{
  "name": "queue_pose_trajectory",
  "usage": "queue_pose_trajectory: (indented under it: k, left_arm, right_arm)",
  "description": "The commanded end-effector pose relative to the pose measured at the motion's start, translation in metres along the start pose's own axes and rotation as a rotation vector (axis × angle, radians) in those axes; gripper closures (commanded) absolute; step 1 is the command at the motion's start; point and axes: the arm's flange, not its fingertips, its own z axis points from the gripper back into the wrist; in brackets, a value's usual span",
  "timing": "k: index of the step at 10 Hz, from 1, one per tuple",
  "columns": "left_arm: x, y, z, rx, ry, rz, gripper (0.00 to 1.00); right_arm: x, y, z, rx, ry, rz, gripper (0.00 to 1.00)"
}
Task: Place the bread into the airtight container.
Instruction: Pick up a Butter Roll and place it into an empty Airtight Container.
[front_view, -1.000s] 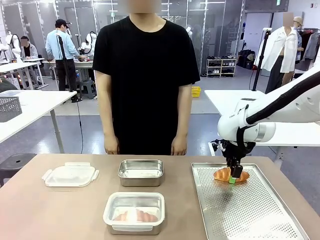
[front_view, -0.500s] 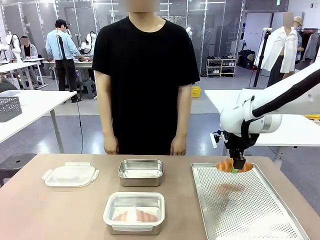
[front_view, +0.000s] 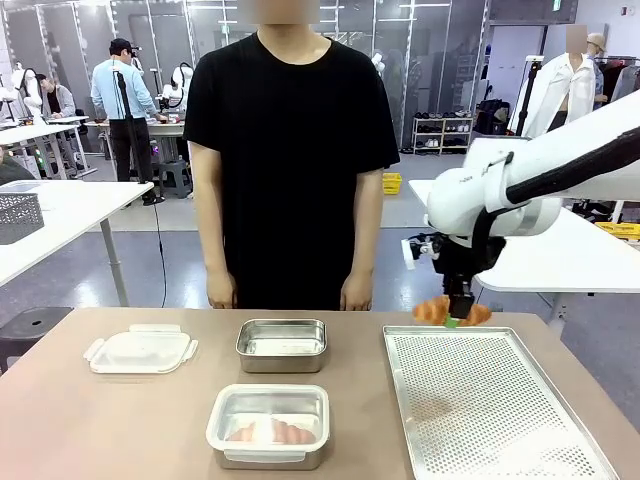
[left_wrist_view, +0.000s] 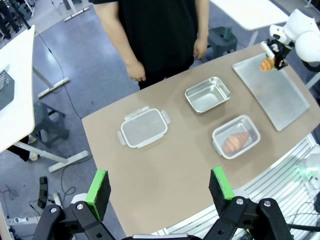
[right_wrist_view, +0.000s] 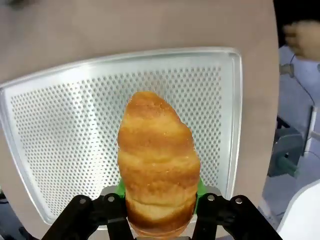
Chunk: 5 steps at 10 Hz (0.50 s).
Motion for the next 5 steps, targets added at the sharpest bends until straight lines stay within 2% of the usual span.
queue_pose_trajectory:
  k: [1, 3, 5]
  left_arm:
    - [0.002, 0.000, 0.003, -0.003, 0.009, -0.001, 0.00]
    - [0.002, 0.000, 0.003, -0.003, 0.009, -0.001, 0.00]
    - [0.002, 0.000, 0.003, -0.003, 0.009, -0.001, 0.00]
  right_arm:
    - [0.033, -0.002, 0.003, -0.006, -0.011, -0.022, 0.49]
    - [0.073, 0.002, 0.008, 0.001, -0.051, 0.002, 0.49]
    - [0.123, 0.011, 0.009, -0.022, -0.023, 0.026, 0.49]
